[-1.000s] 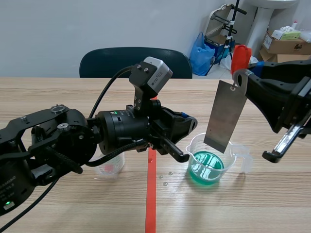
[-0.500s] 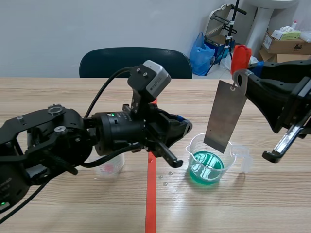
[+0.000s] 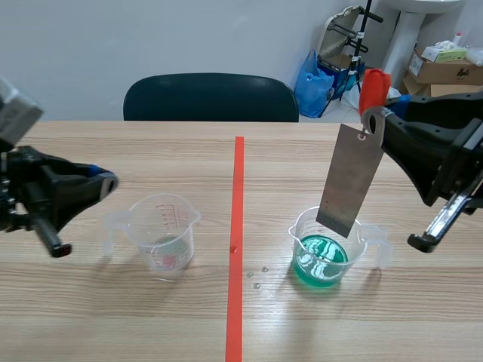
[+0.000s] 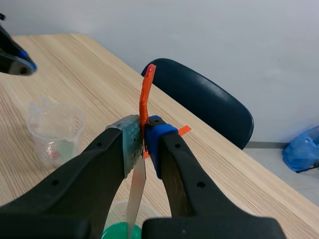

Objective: Do the redox reaction experiment

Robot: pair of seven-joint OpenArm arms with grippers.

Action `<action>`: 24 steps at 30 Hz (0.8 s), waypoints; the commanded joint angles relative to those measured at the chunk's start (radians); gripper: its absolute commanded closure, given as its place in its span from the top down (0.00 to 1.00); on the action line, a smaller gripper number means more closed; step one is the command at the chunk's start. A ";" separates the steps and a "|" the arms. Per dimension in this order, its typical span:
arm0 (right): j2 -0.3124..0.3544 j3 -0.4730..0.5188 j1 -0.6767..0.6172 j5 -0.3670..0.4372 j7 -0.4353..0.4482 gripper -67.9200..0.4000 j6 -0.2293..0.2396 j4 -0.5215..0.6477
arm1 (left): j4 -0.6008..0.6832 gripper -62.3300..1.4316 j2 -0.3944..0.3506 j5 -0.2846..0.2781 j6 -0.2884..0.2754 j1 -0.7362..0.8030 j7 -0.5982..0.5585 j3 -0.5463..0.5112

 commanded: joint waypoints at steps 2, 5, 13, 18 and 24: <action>0.016 0.004 0.010 0.011 0.019 0.03 0.001 0.010 | 0.008 0.07 0.002 0.003 -0.008 0.173 -0.080 -0.122; 0.016 0.004 0.010 0.011 0.018 0.03 0.001 0.010 | 0.009 0.07 0.029 0.055 -0.034 0.382 -0.179 -0.295; 0.016 0.004 0.010 0.011 0.018 0.03 0.001 0.010 | 0.009 0.07 0.222 0.319 -0.043 0.784 -0.449 -0.613; 0.016 0.004 0.010 0.011 0.018 0.03 0.001 0.010 | 0.009 0.07 0.329 0.416 -0.043 0.922 -0.575 -0.698; 0.016 0.004 0.010 0.011 0.018 0.03 0.001 0.010 | 0.008 0.07 0.414 0.463 -0.042 1.032 -0.677 -0.734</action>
